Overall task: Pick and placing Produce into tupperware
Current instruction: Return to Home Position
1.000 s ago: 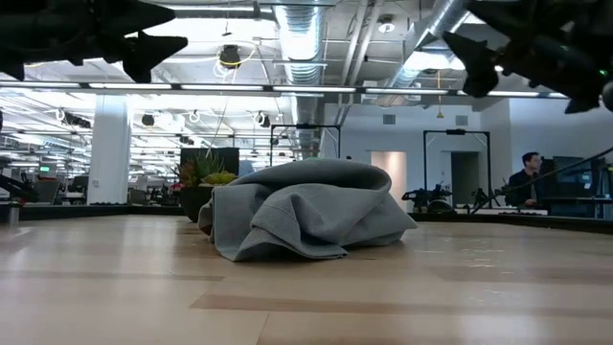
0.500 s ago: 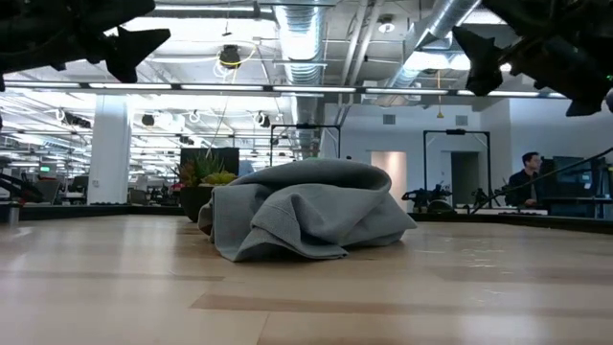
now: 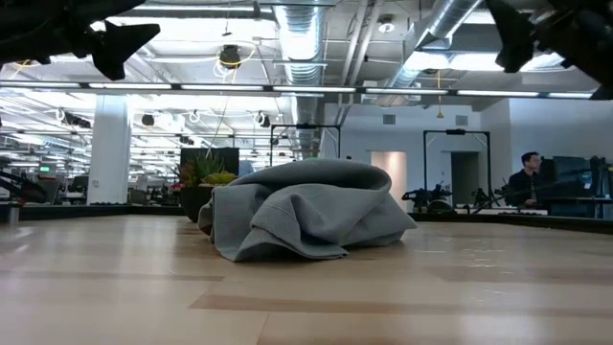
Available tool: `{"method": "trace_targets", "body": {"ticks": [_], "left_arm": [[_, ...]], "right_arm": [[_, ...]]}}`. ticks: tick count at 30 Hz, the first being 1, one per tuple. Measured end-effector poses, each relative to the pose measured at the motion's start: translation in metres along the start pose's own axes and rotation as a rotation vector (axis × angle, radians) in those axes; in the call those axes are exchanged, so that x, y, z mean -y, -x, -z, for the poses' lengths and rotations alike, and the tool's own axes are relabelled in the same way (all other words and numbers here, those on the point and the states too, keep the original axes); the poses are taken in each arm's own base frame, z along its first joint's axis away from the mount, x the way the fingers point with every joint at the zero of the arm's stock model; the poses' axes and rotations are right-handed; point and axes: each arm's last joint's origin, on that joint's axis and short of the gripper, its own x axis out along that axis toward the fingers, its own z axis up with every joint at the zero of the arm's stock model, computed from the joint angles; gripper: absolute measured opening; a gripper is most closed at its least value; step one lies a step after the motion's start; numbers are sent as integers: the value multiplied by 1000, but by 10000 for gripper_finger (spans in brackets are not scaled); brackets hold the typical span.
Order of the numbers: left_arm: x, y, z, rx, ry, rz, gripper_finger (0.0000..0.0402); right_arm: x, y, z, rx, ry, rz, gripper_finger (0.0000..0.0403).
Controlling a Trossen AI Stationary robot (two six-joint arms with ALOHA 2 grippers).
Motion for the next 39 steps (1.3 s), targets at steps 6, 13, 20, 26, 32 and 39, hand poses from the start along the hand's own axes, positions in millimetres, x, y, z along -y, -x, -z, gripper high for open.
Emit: {"method": "trace_targets", "body": {"ticks": [6,13,20,26,32,39], "left_arm": [[1,1,0,-4,1,-14,267],[2,1,-1,3,-6,23,267],[4,4,-7,60,-72,69,267],[5,13,-12,104,-53,151,267],[9,14,-21,112,-102,217,267],[8,13,-33,172,-168,222,267]], "right_arm": [[-18,-1,12,-36,-24,61,281],[-40,0,23,-125,-18,75,281],[-49,6,23,-141,-18,41,281],[-51,6,23,-159,-74,-63,281],[-51,2,10,-170,-63,-91,281],[-49,-3,-21,-208,-8,-75,281]]}}
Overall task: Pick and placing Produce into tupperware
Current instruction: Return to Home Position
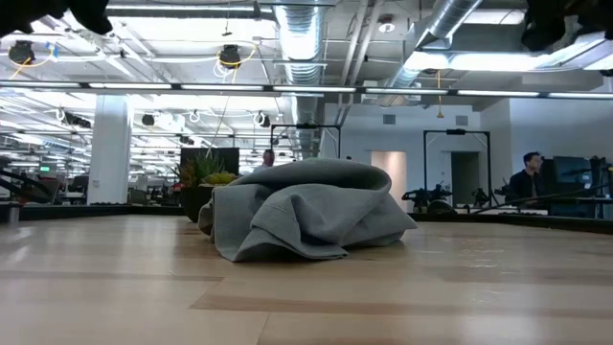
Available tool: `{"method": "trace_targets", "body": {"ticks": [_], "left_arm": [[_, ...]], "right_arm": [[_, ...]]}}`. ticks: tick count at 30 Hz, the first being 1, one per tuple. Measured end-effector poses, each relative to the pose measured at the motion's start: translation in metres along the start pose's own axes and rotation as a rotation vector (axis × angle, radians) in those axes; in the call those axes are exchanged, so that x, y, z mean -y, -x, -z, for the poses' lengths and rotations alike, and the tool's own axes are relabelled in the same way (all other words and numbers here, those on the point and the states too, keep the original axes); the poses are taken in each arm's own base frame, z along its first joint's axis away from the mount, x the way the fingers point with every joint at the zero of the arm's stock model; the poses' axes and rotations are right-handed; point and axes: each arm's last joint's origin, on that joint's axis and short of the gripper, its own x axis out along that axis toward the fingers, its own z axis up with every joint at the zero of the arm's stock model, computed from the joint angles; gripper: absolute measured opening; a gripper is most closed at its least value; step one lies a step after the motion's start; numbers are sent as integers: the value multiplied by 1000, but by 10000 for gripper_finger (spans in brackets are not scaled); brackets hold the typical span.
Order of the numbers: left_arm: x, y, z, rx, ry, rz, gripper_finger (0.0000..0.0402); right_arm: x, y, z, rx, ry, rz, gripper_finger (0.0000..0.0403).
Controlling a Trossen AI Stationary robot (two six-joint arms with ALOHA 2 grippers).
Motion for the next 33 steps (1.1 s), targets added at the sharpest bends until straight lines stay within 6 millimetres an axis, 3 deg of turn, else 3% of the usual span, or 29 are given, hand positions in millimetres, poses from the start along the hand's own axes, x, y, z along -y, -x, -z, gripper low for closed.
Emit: {"method": "trace_targets", "body": {"ticks": [5,13,27,33], "left_arm": [[3,3,17,0,42,38,268],[-4,1,16,49,59,47,268],[-4,1,26,-43,88,90,268],[-6,1,27,-51,86,40,268]], "right_arm": [[4,-1,13,-7,-40,22,281],[10,2,36,62,-99,-41,281],[14,4,42,-8,-151,-118,281],[13,3,45,-24,-129,-69,281]]}}
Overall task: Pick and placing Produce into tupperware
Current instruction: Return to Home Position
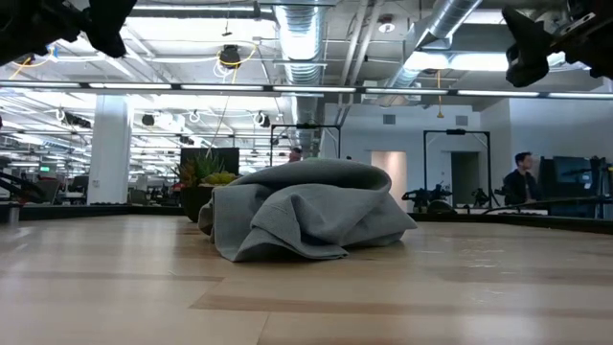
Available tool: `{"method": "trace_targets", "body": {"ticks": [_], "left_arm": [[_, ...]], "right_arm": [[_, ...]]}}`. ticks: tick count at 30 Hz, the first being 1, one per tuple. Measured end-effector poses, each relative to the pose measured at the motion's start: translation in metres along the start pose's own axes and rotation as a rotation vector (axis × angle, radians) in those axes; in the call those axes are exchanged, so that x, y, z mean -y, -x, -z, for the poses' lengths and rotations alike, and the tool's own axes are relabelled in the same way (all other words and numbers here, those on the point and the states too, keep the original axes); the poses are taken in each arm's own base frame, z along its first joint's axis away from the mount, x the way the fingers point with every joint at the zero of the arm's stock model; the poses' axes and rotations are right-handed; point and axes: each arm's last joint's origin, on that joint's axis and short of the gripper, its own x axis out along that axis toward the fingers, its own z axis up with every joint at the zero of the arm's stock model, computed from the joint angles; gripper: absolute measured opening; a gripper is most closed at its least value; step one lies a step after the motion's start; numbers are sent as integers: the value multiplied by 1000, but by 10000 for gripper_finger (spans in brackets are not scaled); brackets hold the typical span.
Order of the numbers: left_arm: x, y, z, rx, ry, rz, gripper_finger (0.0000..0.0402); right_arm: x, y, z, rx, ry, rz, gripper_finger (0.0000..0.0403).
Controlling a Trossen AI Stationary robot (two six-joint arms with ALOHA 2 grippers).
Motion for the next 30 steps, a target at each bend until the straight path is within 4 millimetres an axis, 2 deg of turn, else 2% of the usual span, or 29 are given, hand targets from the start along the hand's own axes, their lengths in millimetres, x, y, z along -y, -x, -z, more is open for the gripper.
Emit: {"method": "trace_targets", "body": {"ticks": [13,24,30], "left_arm": [[4,0,1,-4,12,57,268],[6,2,15,-152,3,82,268],[8,3,23,-240,109,83,268]], "right_arm": [[-4,-1,0,7,12,-33,281],[-1,-1,10,-94,-25,-8,281],[0,1,20,-197,-64,17,281]]}}
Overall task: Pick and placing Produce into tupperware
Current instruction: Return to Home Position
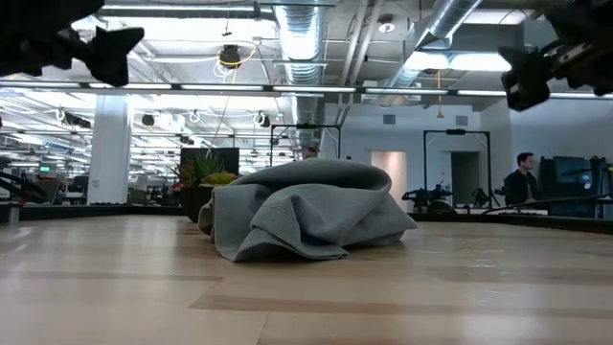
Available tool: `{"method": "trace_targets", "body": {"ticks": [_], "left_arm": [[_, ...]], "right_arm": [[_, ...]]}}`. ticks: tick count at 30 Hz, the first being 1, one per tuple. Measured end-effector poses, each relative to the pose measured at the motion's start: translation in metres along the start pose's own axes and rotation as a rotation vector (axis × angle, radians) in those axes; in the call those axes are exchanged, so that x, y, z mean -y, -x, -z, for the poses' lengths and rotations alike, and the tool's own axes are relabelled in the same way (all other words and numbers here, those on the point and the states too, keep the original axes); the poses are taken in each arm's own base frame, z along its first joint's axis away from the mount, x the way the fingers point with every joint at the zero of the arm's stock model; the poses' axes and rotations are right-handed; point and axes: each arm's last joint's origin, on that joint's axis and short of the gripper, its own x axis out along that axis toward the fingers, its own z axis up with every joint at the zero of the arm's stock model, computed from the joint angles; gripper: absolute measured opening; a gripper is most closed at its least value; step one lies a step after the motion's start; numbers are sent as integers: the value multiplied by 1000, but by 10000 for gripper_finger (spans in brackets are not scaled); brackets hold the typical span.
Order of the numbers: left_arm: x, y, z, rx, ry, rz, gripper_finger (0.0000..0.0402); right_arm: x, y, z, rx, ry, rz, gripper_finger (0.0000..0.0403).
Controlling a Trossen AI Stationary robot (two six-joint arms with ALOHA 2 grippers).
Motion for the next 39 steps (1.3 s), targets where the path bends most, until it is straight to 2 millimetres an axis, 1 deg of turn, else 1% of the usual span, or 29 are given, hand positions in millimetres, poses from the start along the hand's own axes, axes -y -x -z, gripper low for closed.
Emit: {"method": "trace_targets", "body": {"ticks": [4,6,9,12,15,17,39], "left_arm": [[0,0,7,-75,80,1,268],[1,1,12,-123,92,0,268],[1,1,16,-171,79,3,268],[1,1,17,-194,1,25,268],[1,1,17,-194,-73,30,268],[1,1,17,-196,-86,29,268],[1,1,17,-201,-39,20,268]], "right_arm": [[2,1,10,-98,-38,22,281],[2,0,10,-105,-41,24,281],[2,0,11,-112,-44,27,281],[2,0,11,-112,-44,26,281],[2,0,11,-112,-44,25,281],[2,0,11,-112,-44,25,281],[2,0,11,-112,-44,24,281]]}}
